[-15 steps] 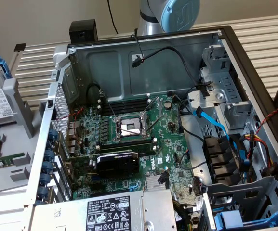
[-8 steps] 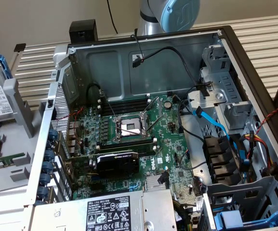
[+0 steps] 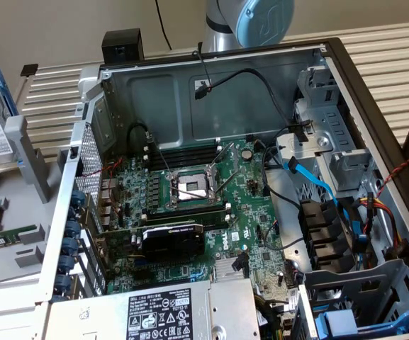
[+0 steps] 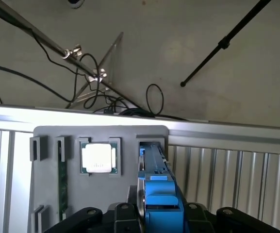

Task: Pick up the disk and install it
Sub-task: 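Pick up the disk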

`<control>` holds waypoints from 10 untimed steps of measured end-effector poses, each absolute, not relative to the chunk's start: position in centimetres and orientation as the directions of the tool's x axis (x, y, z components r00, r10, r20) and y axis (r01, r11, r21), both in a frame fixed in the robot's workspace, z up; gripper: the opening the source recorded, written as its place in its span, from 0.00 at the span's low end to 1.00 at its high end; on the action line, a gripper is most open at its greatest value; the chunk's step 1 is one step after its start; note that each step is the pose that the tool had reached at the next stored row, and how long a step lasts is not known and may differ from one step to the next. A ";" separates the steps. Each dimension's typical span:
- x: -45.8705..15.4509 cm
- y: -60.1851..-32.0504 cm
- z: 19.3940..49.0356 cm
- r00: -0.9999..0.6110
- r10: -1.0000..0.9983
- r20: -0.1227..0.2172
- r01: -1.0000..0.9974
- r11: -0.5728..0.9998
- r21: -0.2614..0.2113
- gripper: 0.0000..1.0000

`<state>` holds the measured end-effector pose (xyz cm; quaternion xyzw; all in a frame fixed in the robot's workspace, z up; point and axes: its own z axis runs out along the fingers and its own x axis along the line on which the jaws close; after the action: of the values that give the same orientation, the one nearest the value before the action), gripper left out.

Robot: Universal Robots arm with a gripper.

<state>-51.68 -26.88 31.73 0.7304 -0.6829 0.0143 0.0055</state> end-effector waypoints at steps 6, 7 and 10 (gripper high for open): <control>-51.7 -26.7 33.9 0.067 -0.997 0.033 -0.998 -0.067 -0.014 0.37; -51.7 -26.7 34.3 0.067 -0.997 0.034 -0.998 -0.067 -0.015 0.37; -51.7 -26.7 35.4 0.067 -0.997 0.035 -0.998 -0.067 -0.017 0.37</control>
<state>-51.68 -26.66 35.42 0.7303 -0.6828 0.0185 0.0059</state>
